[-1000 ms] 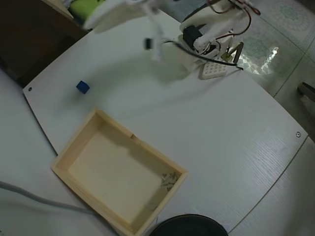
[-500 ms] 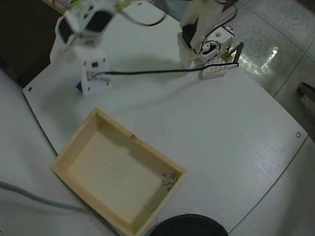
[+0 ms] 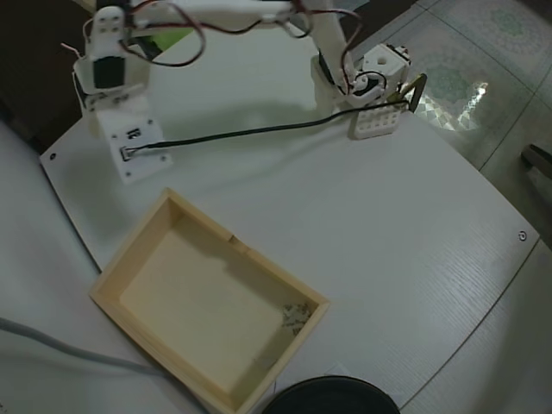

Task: Pick up the small blue cube and put it into the box

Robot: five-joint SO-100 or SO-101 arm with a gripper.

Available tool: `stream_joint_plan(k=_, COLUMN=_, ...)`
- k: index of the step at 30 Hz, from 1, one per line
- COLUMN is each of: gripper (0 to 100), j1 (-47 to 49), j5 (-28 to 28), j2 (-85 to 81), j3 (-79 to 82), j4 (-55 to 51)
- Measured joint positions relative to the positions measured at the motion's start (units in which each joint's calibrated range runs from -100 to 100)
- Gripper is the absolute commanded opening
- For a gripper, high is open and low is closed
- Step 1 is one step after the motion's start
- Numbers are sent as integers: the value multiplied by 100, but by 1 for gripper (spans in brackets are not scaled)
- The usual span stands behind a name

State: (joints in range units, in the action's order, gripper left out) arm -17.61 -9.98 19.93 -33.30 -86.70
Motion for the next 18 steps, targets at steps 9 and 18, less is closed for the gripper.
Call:
stream_joint_plan(k=9, gripper=14, j1=-265, j5=11, j2=923, j3=-235, j4=-43)
stream_joint_plan(k=18, gripper=22, j1=-287, j5=16, j2=1295, j3=-235, j4=-43)
